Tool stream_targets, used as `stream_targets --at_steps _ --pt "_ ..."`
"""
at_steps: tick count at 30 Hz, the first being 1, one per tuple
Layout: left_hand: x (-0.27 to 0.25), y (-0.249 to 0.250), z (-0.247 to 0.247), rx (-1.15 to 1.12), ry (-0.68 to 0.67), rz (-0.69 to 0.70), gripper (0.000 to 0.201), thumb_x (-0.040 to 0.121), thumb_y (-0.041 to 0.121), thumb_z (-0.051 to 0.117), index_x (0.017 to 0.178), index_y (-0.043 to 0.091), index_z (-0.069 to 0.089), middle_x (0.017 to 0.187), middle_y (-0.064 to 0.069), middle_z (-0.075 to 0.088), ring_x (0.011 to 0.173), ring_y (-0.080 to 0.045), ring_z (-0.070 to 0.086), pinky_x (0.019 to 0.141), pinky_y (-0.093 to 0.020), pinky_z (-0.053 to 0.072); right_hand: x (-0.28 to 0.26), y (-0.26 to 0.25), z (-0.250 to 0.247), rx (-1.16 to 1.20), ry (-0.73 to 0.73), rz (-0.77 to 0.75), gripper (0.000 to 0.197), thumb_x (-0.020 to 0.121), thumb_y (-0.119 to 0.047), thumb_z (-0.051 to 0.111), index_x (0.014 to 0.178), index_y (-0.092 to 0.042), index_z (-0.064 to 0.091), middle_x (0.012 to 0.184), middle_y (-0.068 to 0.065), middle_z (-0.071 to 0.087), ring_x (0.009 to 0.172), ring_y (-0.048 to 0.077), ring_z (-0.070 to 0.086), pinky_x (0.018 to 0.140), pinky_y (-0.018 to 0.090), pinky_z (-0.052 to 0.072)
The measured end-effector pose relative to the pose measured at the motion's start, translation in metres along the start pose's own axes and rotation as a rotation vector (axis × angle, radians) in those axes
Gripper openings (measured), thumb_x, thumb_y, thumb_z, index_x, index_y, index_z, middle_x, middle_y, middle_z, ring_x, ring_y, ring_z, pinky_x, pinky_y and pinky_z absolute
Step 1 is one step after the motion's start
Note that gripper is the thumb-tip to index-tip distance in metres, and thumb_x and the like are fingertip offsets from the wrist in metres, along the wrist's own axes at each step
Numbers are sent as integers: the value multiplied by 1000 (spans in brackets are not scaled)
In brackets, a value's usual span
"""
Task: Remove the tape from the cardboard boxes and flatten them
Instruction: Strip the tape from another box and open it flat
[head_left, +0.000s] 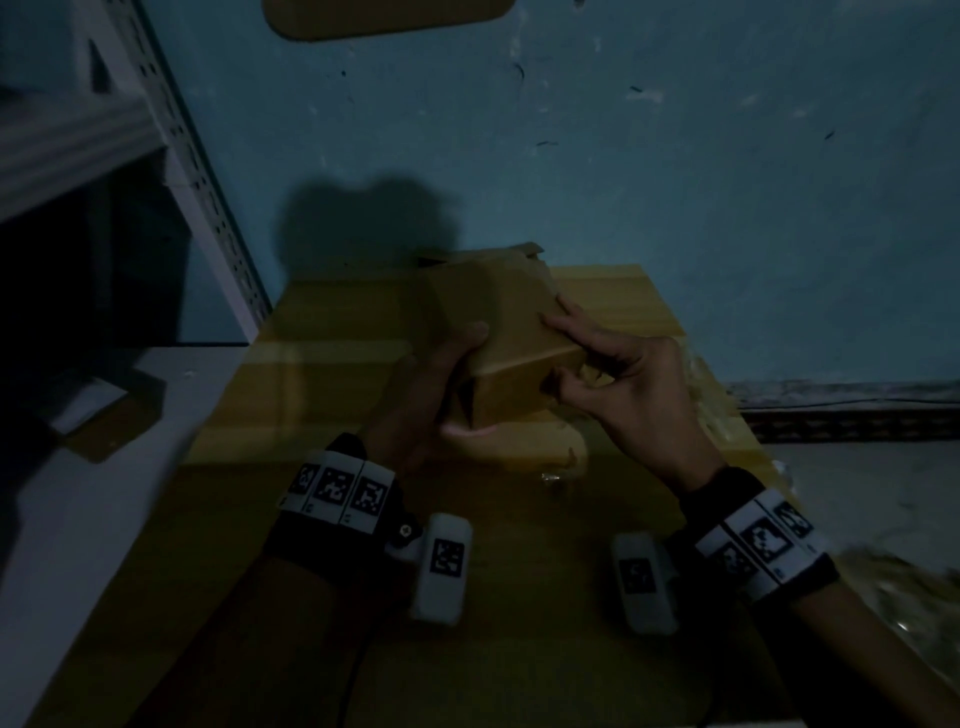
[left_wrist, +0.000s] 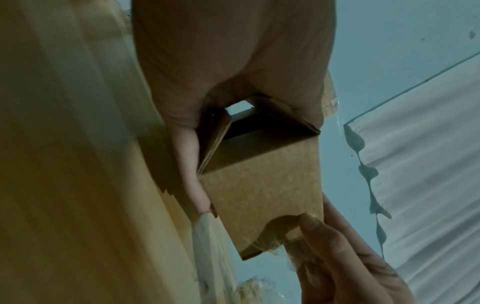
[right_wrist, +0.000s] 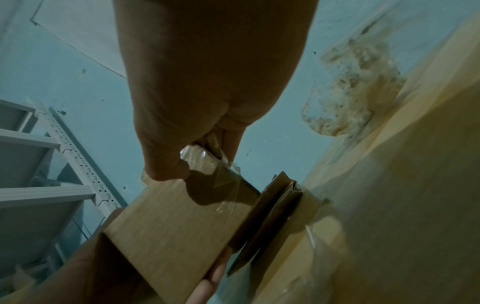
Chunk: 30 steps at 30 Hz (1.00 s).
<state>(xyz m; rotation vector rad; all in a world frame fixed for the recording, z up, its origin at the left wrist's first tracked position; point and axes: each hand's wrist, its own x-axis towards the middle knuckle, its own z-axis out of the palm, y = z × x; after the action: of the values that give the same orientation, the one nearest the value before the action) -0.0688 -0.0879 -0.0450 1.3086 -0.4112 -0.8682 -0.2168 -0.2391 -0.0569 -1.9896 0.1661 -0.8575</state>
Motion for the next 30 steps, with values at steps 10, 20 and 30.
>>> stream_targets --at_steps 10,20,30 --pt "-1 -1 1 -1 14 -23 69 70 50 75 127 16 58 112 -13 72 99 -31 72 89 -58 55 0 -2 3 19 26 16 57 81 9 76 132 -15 66 149 6 52 140 10 49 96 15 51" --pt "1 -2 1 -18 -1 -81 62 67 50 74 119 19 59 117 -15 68 101 -33 70 89 -60 54 1 -2 2 32 20 47 58 81 10 76 131 -18 66 147 5 55 139 7 50 98 19 53" --pt "5 -2 -2 -7 -22 -113 69 69 54 77 126 20 56 120 -16 68 109 -37 67 94 -61 51 3 -3 -2 24 -17 101 49 84 -7 79 130 -20 66 150 6 52 139 5 48 98 45 58"
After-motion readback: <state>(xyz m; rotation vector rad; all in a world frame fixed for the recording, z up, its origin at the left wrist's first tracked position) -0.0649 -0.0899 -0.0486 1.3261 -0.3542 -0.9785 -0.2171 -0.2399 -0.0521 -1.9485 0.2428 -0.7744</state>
